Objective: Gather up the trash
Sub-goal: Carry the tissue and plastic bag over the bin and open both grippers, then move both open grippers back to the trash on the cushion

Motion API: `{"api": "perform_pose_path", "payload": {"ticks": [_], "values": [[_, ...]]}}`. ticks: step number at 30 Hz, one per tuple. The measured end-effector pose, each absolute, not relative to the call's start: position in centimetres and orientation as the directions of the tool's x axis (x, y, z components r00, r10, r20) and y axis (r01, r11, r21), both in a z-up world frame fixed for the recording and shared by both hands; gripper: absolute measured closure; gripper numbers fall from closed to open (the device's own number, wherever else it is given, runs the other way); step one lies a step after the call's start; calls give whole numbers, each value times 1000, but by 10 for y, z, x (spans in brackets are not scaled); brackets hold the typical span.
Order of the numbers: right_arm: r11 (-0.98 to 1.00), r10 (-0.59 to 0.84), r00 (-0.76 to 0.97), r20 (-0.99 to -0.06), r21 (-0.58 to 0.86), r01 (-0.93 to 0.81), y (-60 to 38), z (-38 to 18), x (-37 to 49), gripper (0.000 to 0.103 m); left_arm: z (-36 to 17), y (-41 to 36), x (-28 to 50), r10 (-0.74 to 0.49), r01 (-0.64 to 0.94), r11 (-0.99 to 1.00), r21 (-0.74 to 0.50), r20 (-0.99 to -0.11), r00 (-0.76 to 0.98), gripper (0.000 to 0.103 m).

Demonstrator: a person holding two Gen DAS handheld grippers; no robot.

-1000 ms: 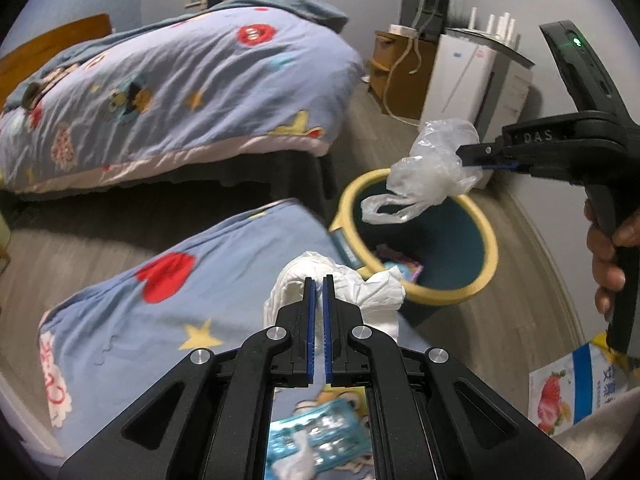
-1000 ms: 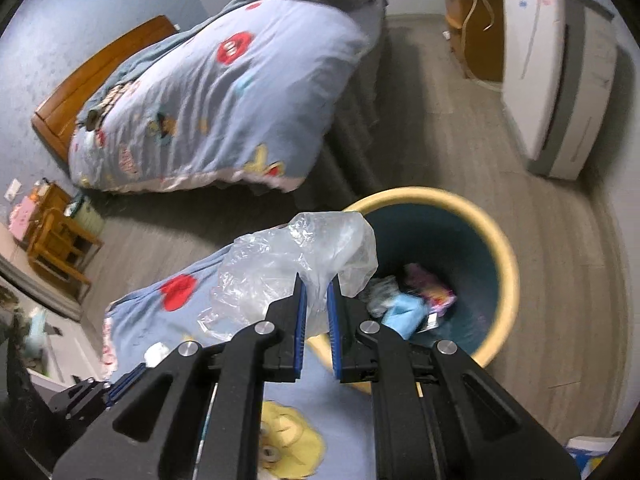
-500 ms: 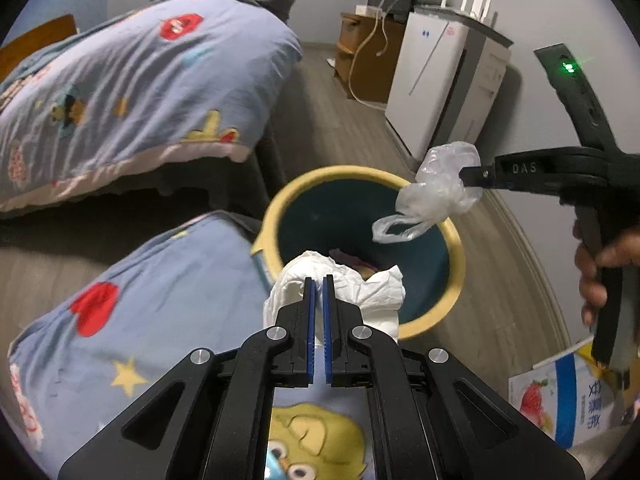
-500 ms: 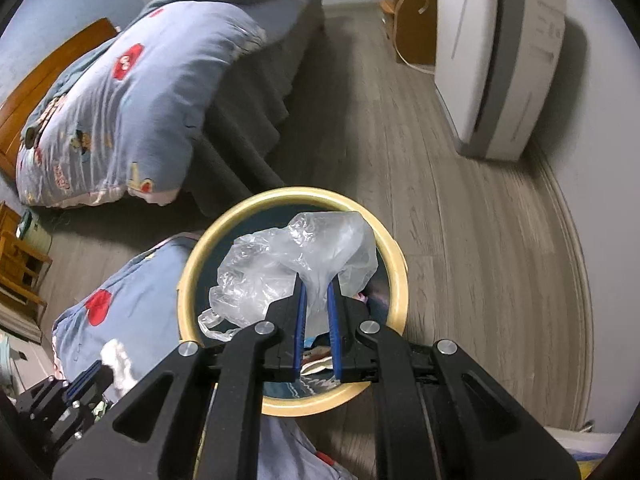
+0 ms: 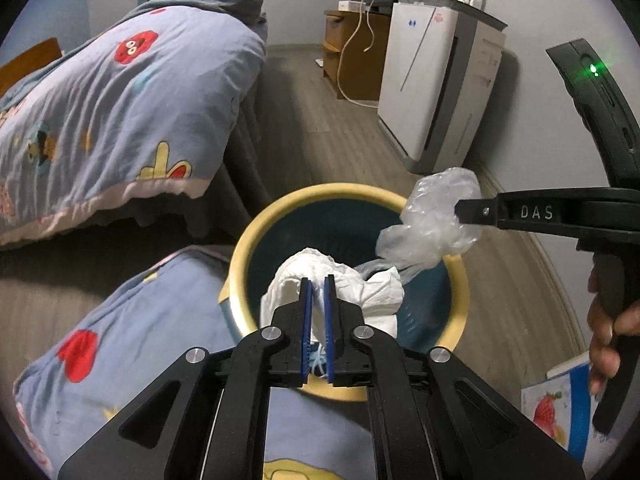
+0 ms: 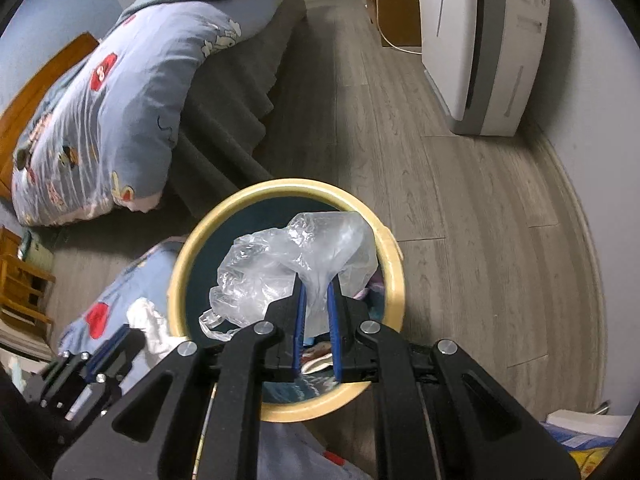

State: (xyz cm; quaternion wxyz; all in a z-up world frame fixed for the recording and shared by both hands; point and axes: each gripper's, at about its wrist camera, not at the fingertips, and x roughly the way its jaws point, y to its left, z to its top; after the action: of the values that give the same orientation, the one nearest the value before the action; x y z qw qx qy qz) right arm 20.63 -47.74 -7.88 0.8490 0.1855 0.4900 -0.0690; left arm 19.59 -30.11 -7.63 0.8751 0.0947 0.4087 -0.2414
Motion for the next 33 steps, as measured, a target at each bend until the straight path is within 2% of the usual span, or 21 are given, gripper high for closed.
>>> {"api": "perform_pose_path", "payload": {"ticks": [2,4,6,8,10,12,13,15,18,24,33], "values": [[915,79,518,-852,268,302,-479,-78,206,90,-76,-303,195,-347,503,864,-28,-756,555,90],[915,72,518,-852,263,305,-480,-79,205,83,-77,-303,194,-347,503,864,-28,-758,552,83],[912,77,517,-852,270,309,-480,-80,205,69,-77,-302,194,-340,497,867,-22,-757,559,68],[912,83,515,-853,273,306,-478,-81,206,64,-77,-300,193,-344,497,868,-29,-756,556,64],[915,79,514,-854,267,304,-477,-80,207,57,-77,-298,192,-342,493,870,-29,-756,559,53],[915,76,520,-851,267,302,-476,-78,207,43,-76,-294,191,-340,490,871,-26,-752,565,51],[916,75,521,-850,265,302,-475,-78,207,40,-76,-293,190,-339,488,872,-26,-752,565,49],[919,71,520,-851,258,298,-472,-78,208,23,-76,-287,188,-330,474,880,-24,-748,575,24],[921,72,524,-849,258,291,-470,-77,209,8,-74,-276,184,-305,447,895,-1,-733,609,13],[921,56,522,-851,246,301,-467,-72,210,6,-68,-245,178,-247,396,918,29,-740,626,11],[940,35,527,-849,206,270,-440,-58,200,6,-33,-157,140,-182,330,942,64,-728,661,8]]}}
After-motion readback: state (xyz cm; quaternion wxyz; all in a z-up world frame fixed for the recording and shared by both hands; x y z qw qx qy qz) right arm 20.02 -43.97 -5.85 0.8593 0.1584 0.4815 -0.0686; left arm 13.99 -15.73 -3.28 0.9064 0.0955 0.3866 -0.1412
